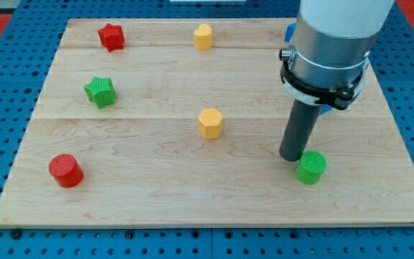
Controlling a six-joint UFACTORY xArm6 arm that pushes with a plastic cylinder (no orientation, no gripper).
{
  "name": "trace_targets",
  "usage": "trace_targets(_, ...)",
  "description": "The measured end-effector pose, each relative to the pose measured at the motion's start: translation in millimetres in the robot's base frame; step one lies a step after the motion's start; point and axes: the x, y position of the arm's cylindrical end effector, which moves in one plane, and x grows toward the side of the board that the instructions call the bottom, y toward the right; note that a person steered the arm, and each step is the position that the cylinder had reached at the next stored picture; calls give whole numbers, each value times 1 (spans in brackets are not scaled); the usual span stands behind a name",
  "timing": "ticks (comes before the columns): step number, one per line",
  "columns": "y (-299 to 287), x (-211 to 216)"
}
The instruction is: Move the green circle bit a right
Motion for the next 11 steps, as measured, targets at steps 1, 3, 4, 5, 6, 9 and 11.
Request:
trace_targets(1,3,14)
trace_targets(3,18,28)
trace_targets(4,4,28)
trace_targets(5,-3,40)
trace_targets(6,-3,54)
trace_targets(9,25,54)
trace_targets(11,40,54)
